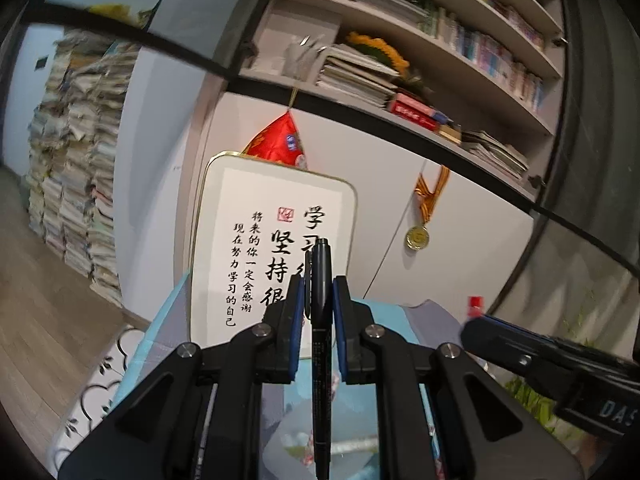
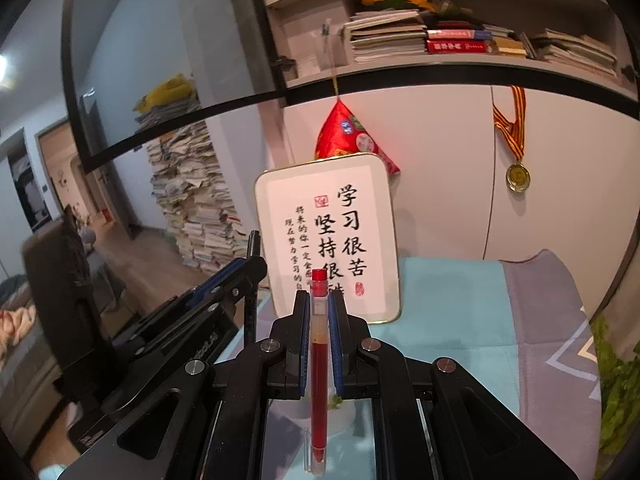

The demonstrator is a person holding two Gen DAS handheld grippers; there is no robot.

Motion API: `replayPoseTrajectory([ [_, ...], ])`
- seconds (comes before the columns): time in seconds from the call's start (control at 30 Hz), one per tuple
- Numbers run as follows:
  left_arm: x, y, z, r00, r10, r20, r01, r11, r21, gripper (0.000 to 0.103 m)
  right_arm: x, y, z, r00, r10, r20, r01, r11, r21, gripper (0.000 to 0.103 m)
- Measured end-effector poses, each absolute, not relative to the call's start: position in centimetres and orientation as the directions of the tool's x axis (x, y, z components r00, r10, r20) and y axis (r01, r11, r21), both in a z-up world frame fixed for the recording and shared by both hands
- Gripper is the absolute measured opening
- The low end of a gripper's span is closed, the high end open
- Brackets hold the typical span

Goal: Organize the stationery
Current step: 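Lower the black marker into the frosted cup and open the left tool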

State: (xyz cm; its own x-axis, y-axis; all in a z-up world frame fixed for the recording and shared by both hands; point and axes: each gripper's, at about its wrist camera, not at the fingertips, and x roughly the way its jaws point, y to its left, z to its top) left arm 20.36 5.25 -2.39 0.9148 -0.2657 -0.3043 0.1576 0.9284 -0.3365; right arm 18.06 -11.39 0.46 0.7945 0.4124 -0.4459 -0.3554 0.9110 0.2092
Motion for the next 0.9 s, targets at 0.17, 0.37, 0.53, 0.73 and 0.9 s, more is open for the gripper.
replayPoseTrajectory([
  [0.17, 21.7, 5.4, -3.7, 0.914, -0.258, -0.313, 0.135, 0.922, -0.364, 0.013, 19.1, -12.0, -0.2, 0.793, 0.404, -0.455, -0.336, 0.914, 0.226, 0.01],
  [0.37, 21.6, 5.4, -4.7, 0.918, -0.264, -0.296, 0.15, 0.921, -0.358, 0.013, 19.8, -12.4, -0.1, 0.8, 0.405, -0.443, -0.326, 0.913, 0.245, 0.01],
  [0.53, 21.2, 4.9, -5.2, 0.924, -0.253, -0.287, 0.155, 0.933, -0.324, 0.013, 20.1, -12.4, -0.3, 0.795, 0.411, -0.446, -0.326, 0.91, 0.257, 0.01],
  [0.73, 20.6, 5.0, -5.8, 0.927, -0.246, -0.282, 0.153, 0.937, -0.314, 0.013, 19.8, -12.4, -0.3, 0.797, 0.417, -0.436, -0.33, 0.906, 0.263, 0.01],
  [0.9, 19.3, 5.4, -5.9, 0.929, -0.254, -0.268, 0.162, 0.933, -0.32, 0.013, 19.5, -12.5, 0.0, 0.804, 0.423, -0.418, -0.333, 0.903, 0.272, 0.01],
])
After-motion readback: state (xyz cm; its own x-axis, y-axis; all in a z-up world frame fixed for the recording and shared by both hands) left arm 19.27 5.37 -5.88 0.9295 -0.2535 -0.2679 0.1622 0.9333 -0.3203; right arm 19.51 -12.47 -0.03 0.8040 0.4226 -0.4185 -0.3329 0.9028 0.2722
